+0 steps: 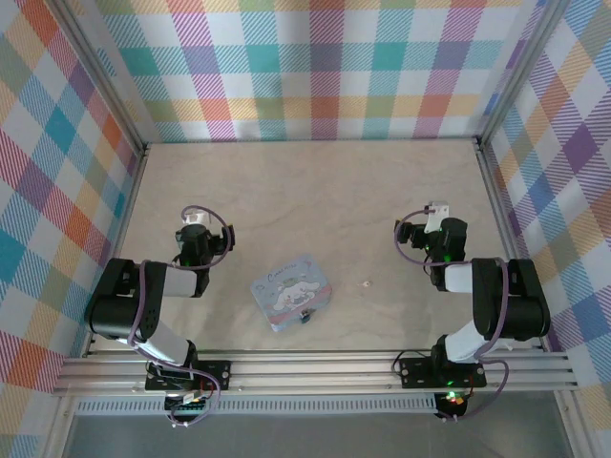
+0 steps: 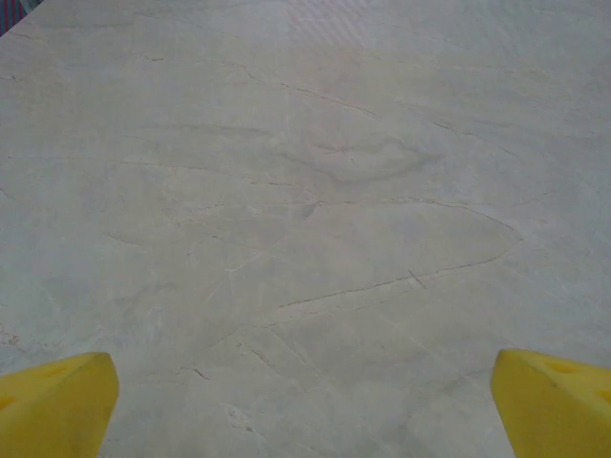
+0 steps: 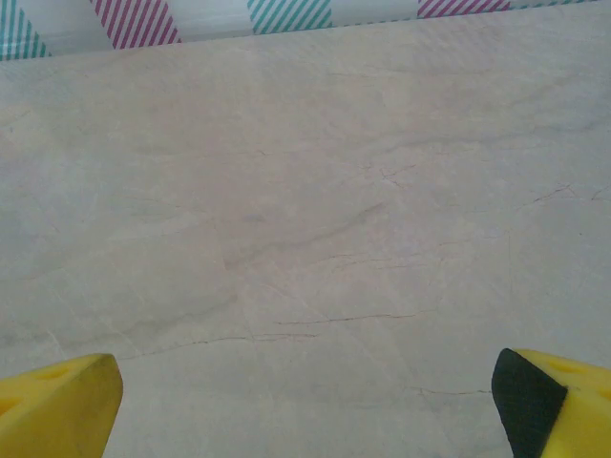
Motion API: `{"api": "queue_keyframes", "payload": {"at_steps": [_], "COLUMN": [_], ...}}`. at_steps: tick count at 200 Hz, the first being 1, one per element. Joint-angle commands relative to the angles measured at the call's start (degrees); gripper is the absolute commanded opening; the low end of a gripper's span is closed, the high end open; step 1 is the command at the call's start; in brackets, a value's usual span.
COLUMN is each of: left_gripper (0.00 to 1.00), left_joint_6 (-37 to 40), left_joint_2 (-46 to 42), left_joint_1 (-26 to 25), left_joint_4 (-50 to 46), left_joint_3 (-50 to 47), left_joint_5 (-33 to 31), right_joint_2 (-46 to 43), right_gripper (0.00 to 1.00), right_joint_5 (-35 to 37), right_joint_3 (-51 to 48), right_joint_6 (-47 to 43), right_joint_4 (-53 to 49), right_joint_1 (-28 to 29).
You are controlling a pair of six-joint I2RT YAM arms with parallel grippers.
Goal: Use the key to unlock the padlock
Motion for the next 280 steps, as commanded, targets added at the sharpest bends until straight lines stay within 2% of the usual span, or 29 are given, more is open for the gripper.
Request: {"api": "queue_keyframes", "payload": {"at_steps": [1,111,131,160,174,201,223,252,280], "left_gripper": [1.0,1.0,1.0,1.0,1.0,1.0,1.0,1.0,1.0], "left_joint_6": [-0.36,-0.33,-0.3,-0.54,-3.24,-14.97,-22.46,-30.86,-35.85], "left_joint_2": [0.02,-0.17,-3.09,-13.51,-17.97,-23.59,-25.57,-29.21,-33.49], "left_joint_1": [0.47,0.42,0.45,0.38,0.38,0.37,0.29,-1.1,-5.17], "left_joint_4": [1.4,1.58,-0.41,-12.67,-19.42,-38.63,-51.77,-64.9,-76.77], "left_joint_3": [1.05,0.84,0.71,3.02,5.29,12.93,17.89,19.61,20.03], "left_joint_5": [0.5,0.57,0.75,1.1,1.4,3.26,8.37,15.34,17.11], "right_joint_2": [-0.27,-0.36,-2.59,-10.97,-14.91,-21.69,-24.77,-26.54,-26.38], "right_gripper": [1.0,1.0,1.0,1.0,1.0,1.0,1.0,1.0,1.0], "right_joint_5": [-0.94,-1.02,0.82,1.81,1.85,-0.49,-3.61,-4.69,-1.83], "right_joint_3": [0.9,0.68,0.88,2.7,4.32,8.73,13.36,18.14,21.47], "right_joint_6": [-0.19,-0.16,0.75,1.71,4.12,13.16,19.67,22.61,23.31], "right_joint_4": [0.2,0.52,-1.45,-13.24,-20.14,-34.07,-45.76,-59.67,-71.19], "right_joint_1": [-0.17,-0.1,-0.1,-0.09,-0.17,-0.02,0.58,5.09,11.91]}}
